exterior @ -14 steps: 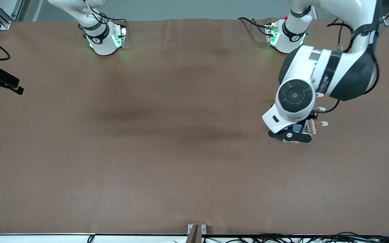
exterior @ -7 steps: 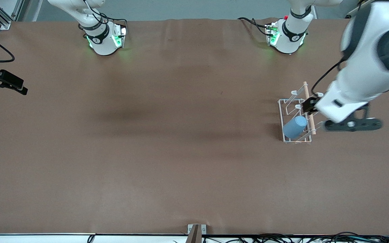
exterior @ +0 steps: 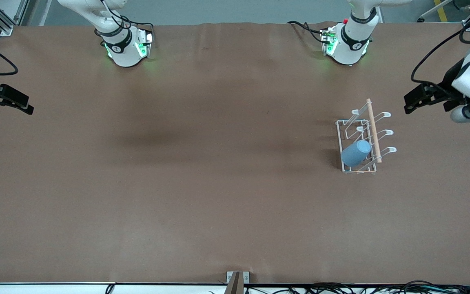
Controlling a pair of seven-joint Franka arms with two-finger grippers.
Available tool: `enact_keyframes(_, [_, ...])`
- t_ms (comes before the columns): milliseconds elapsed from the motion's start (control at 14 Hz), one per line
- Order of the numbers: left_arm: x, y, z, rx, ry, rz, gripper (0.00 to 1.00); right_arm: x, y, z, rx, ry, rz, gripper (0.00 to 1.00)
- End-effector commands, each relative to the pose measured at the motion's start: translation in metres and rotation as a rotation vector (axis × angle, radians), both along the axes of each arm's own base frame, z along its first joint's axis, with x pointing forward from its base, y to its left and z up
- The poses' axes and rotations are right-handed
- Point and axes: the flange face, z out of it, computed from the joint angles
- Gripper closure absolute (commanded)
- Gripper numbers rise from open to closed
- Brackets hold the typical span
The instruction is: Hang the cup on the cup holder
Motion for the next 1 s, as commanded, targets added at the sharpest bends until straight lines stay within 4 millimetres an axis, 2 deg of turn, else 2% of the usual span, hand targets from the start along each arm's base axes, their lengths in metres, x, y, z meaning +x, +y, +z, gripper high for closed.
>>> enact_keyframes(0, [-0.032, 0.016, -0.005, -0.035, -0.015, -0.069, 0.00, -0.005, -0.001, 0.002, 0.000, 0.004, 0.000, 0.00])
enact_keyframes(143, [-0.045, 0.017, -0.005, -0.035, -0.012, -0.069, 0.00, -0.005, 0.000, 0.003, 0.000, 0.003, 0.001, 0.00])
enact_keyframes(357, [-0.053, 0.015, -0.002, -0.033, -0.014, -0.075, 0.00, -0.004, 0.000, 0.004, 0.000, -0.002, 0.001, 0.00])
enact_keyframes(929, [-0.037, 0.018, 0.004, -0.034, -0.026, -0.065, 0.00, -0.003, -0.001, 0.009, -0.006, -0.017, -0.002, 0.00])
